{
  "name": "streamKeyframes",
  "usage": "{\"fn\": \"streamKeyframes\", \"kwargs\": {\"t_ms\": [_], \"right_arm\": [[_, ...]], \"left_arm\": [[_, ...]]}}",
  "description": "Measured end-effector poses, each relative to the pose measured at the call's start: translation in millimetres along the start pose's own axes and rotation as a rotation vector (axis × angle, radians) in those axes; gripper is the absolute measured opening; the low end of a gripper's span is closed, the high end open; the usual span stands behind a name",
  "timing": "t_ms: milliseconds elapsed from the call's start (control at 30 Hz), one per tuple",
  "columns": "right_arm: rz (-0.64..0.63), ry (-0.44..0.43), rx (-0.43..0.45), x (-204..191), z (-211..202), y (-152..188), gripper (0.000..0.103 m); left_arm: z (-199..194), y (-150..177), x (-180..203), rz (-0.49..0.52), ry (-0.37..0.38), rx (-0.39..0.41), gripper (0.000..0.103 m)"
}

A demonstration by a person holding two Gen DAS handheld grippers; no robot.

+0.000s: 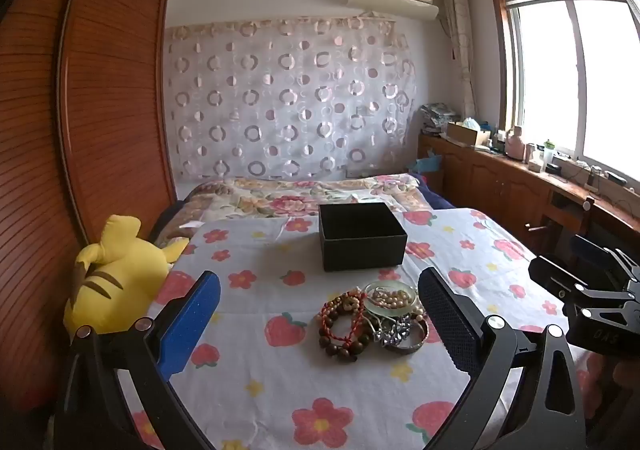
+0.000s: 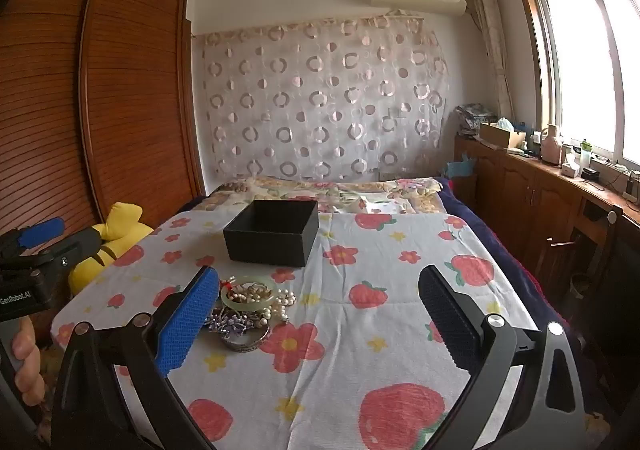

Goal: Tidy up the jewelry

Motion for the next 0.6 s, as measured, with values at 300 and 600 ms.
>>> {"fn": "streamKeyframes", "kwargs": {"t_ms": [300, 600], "right_arm": [[0.0, -0.001, 0.002, -0.4, -0.7, -0.4, 0.101], [0.001, -0.002, 0.003, -1.0, -0.8, -0.4, 0.101]], "left_arm": [[0.2, 0.1, -0.2, -0.002, 0.002, -0.003, 0.096], [0.0, -0.1, -0.1, 0.001, 0.0, -0.001, 0.096]]}}
Point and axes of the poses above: each gripper's, at about its wrist camera, not at the fingertips, and z roughly the way its jaws point, x to its right, y to its underside, the point moved 5 cm from there along z, roughly the way its jaws point, and after that the axes turned 11 degrees about -y, right-handed, at the moved point
